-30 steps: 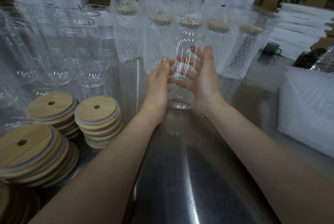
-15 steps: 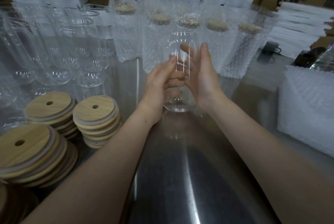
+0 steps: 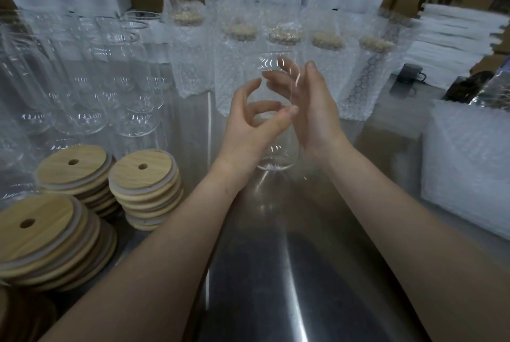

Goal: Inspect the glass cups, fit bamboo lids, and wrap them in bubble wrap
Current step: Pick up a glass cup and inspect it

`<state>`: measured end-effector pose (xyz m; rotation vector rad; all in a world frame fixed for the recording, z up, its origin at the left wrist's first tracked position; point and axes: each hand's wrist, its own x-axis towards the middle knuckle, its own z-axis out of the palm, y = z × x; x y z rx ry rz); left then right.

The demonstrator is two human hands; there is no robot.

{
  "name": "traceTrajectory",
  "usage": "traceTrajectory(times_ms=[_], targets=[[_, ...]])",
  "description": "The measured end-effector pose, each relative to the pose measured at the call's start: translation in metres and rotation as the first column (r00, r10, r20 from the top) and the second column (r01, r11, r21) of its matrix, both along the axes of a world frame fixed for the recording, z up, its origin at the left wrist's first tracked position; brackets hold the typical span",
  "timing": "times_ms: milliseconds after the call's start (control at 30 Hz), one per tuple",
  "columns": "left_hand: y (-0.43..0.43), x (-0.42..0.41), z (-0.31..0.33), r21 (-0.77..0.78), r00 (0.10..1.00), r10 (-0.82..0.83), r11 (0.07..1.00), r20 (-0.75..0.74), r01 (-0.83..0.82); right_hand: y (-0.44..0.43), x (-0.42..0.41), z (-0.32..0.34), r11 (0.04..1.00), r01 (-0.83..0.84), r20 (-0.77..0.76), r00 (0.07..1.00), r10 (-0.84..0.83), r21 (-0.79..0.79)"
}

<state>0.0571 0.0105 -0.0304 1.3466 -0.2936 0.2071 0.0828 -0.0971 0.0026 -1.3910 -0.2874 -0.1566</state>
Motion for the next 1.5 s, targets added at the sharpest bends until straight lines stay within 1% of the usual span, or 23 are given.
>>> traceTrajectory(times_ms=[67, 200, 300, 467, 633, 700, 833, 967, 1100, 1233, 1367, 1500], targets=[[-0.001, -0.001, -0.002, 0.048, 0.996, 0.067, 0.996, 0.060, -0.070, 0.001, -0.003, 0.001, 1.000, -0.021, 0.016, 1.000, 0.021, 0.018], [-0.001, 0.000, -0.007, 0.153, 0.978, 0.167, 0.970, 0.128, -0.186, 0.003, -0.009, 0.006, 1.000, -0.012, 0.034, 0.999, 0.012, -0.021], [0.000, 0.001, -0.008, 0.182, 0.959, 0.230, 0.949, 0.164, -0.259, 0.004, -0.011, 0.007, 0.999, -0.033, 0.037, 0.999, 0.033, 0.002], [0.000, 0.000, -0.008, 0.200, 0.945, 0.261, 0.933, 0.197, -0.299, 0.006, -0.014, 0.009, 0.994, -0.081, 0.056, 0.995, 0.077, 0.067], [0.000, 0.003, -0.013, 0.238, 0.902, 0.294, 0.895, 0.317, -0.376, 0.002, -0.014, 0.011, 0.975, -0.125, 0.056, 0.992, 0.116, 0.186], [0.000, 0.004, -0.015, 0.256, 0.881, 0.312, 0.874, 0.354, -0.412, 0.000, -0.013, 0.011, 0.974, -0.110, 0.060, 0.993, 0.100, 0.196], [0.002, 0.008, -0.017, 0.319, 0.812, 0.366, 0.784, 0.455, -0.532, -0.002, -0.011, 0.007, 0.989, -0.037, 0.068, 0.997, 0.027, 0.146], [0.001, 0.006, -0.015, 0.395, 0.774, 0.414, 0.685, 0.479, -0.612, -0.005, -0.009, 0.007, 0.992, 0.021, 0.056, 0.998, -0.029, 0.126], [0.002, 0.005, -0.012, 0.457, 0.758, 0.431, 0.613, 0.490, -0.644, -0.004, -0.010, 0.006, 0.995, 0.085, 0.084, 0.992, -0.089, 0.053], [0.003, 0.004, -0.013, 0.495, 0.726, 0.444, 0.535, 0.525, -0.685, -0.003, -0.014, 0.005, 0.995, 0.099, 0.146, 0.985, -0.095, -0.023], [0.003, 0.003, -0.014, 0.509, 0.699, 0.458, 0.480, 0.549, -0.714, -0.003, -0.017, 0.008, 0.988, 0.130, 0.201, 0.973, -0.112, -0.082], [0.002, 0.004, -0.016, 0.538, 0.696, 0.471, 0.441, 0.542, -0.718, -0.001, -0.020, 0.008, 0.971, 0.178, 0.266, 0.955, -0.132, -0.159]])
